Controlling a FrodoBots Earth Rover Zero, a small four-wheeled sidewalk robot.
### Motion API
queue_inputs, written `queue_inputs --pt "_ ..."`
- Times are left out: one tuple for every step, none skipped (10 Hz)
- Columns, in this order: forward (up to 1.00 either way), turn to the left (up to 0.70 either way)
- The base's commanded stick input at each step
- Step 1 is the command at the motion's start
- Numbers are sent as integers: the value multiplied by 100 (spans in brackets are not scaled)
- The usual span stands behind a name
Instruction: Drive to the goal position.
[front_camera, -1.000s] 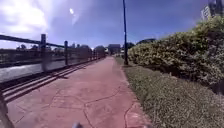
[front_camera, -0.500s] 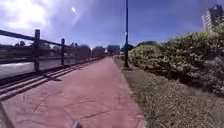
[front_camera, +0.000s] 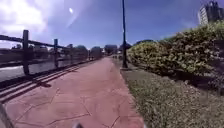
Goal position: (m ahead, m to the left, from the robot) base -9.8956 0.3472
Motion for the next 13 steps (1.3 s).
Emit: queue_inputs --pt "70 0" --pt "70 0" --pt "70 0" --pt "70 0" --pt "70 0" --pt "70 0" --pt "70 0" --pt "70 17" --pt "70 35" --pt "70 35" --pt "70 4" --pt "70 0" --pt "70 0"
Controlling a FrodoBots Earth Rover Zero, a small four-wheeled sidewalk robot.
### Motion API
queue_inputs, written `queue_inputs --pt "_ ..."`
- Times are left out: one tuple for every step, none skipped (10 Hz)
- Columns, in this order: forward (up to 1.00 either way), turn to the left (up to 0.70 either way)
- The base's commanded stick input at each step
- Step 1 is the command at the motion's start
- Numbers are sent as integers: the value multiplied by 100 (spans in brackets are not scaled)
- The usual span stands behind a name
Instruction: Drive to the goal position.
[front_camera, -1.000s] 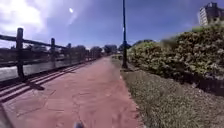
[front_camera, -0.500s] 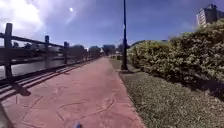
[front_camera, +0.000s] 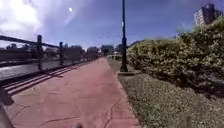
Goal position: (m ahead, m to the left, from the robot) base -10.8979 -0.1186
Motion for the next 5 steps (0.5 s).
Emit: queue_inputs --pt "70 0" --pt "70 0" --pt "70 3" --pt "70 18" --pt "70 33"
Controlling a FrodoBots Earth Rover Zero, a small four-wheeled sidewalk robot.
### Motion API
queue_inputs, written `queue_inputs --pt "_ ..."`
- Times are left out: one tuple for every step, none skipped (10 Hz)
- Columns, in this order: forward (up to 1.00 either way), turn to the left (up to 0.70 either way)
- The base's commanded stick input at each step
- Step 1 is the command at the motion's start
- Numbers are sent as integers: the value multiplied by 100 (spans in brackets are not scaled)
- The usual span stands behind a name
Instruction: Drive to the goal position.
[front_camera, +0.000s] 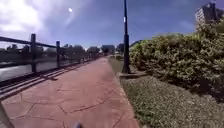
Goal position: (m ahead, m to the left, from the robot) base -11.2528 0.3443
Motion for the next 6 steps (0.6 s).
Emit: queue_inputs --pt "70 35" --pt "70 35" --pt "70 35" --pt "70 35" --pt "70 35" --pt "70 35"
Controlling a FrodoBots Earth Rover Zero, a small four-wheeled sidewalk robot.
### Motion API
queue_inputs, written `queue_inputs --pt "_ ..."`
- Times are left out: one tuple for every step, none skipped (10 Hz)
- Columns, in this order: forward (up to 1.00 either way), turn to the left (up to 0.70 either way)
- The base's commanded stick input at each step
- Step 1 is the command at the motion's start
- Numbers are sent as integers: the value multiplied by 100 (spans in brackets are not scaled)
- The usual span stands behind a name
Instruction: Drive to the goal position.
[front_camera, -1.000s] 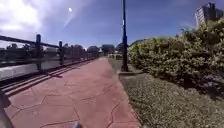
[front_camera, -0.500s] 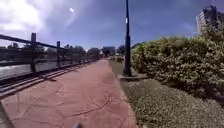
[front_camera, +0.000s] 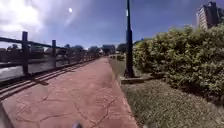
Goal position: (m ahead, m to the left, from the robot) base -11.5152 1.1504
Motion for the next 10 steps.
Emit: queue_inputs --pt "70 27" --pt "70 0" --pt "70 0" --pt "70 0" --pt "70 0" --pt "70 0" --pt "70 0" --pt "70 0" --pt "70 0" --pt "70 0"
